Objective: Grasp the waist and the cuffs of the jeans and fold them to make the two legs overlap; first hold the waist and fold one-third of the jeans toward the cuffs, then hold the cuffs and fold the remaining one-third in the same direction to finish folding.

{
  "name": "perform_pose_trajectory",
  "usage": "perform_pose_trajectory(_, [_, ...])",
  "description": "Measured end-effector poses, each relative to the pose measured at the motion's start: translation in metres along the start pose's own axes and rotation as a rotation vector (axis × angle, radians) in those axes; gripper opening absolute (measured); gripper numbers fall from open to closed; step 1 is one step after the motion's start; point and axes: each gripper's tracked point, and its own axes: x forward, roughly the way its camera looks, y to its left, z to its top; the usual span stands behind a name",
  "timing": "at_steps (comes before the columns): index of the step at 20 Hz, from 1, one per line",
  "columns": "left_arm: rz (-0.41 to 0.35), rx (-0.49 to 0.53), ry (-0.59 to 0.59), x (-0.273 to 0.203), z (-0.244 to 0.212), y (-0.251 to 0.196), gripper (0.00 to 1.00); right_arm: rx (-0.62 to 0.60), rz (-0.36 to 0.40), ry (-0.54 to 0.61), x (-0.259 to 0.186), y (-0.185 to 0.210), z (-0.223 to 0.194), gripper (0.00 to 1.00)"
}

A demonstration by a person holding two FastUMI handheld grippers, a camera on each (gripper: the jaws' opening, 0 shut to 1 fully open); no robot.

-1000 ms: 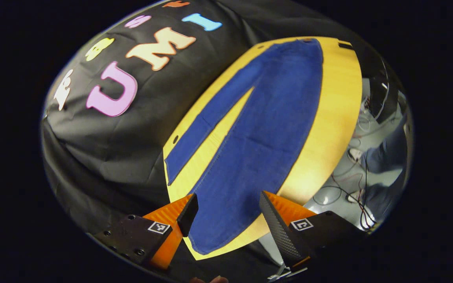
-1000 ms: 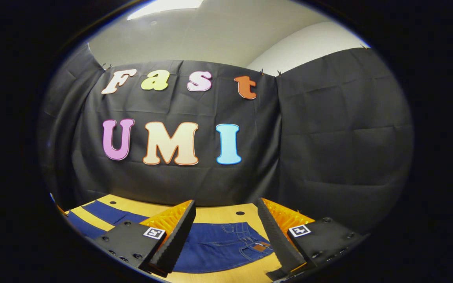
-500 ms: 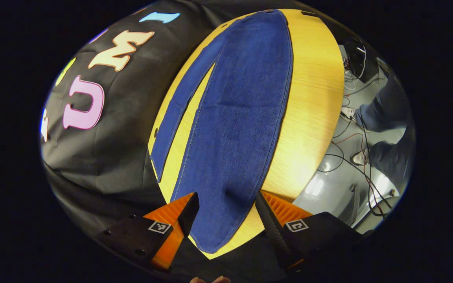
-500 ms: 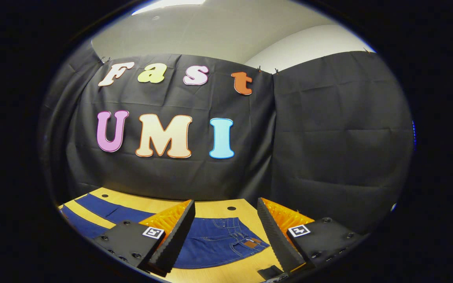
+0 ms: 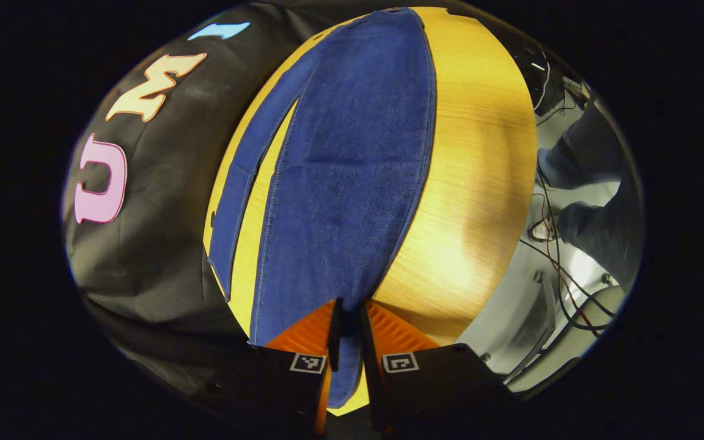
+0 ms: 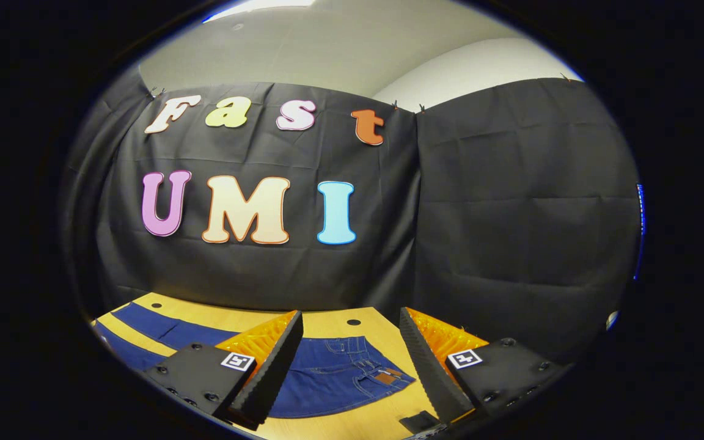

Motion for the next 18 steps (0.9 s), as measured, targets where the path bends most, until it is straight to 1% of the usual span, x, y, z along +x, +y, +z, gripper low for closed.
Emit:
perform_pose_trajectory(1, [-0.002, -0.008, 0.001, 0.004, 0.0, -0.001, 0.17, -0.007, 0.007, 0.003, 0.002, 0.002, -0.004, 0.98])
perform_pose_trajectory(2, [0.014, -0.018, 0.006, 0.005, -0.001, 0.002, 0.05, -0.023, 0.019, 0.007, 0.004, 0.003, -0.008, 0.98])
perform_pose_trajectory(3, [0.016, -0.036, 0.012, -0.002, 0.001, 0.006, 0.03, -0.045, 0.028, 0.013, 0.007, 0.003, -0.013, 0.98])
perform_pose_trajectory(6, [0.008, -0.1, 0.014, 0.003, 0.003, 0.005, 0.0, -0.156, 0.063, 0.042, 0.017, -0.007, -0.033, 0.99])
perform_pose_trajectory(8, [0.008, -0.108, 0.016, 0.004, 0.003, 0.005, 0.0, -0.245, 0.087, 0.07, 0.024, -0.014, -0.051, 0.97])
perform_pose_trajectory(9, [0.012, -0.101, 0.017, 0.004, 0.004, 0.005, 0.0, -0.295, 0.107, 0.09, 0.028, -0.016, -0.063, 0.98])
perform_pose_trajectory(10, [0.016, -0.095, 0.021, 0.004, 0.005, 0.005, 0.0, -0.35, 0.133, 0.11, 0.032, -0.017, -0.077, 1.0])
perform_pose_trajectory(12, [0.021, -0.1, 0.034, 0.004, 0.004, 0.006, 0.0, -0.466, 0.187, 0.151, 0.037, -0.02, -0.105, 0.98])
perform_pose_trajectory(13, [0.019, -0.107, 0.04, 0.004, 0.002, 0.005, 0.0, -0.517, 0.215, 0.179, 0.039, -0.021, -0.122, 1.0])
perform_pose_trajectory(14, [0.014, -0.116, 0.044, 0.005, 0.003, 0.006, 0.01, -0.564, 0.246, 0.21, 0.042, -0.022, -0.137, 0.99])
perform_pose_trajectory(18, [0.0, -0.132, 0.068, 0.005, 0.003, 0.006, 0.0, -0.771, 0.364, 0.289, 0.047, -0.022, -0.192, 0.99])
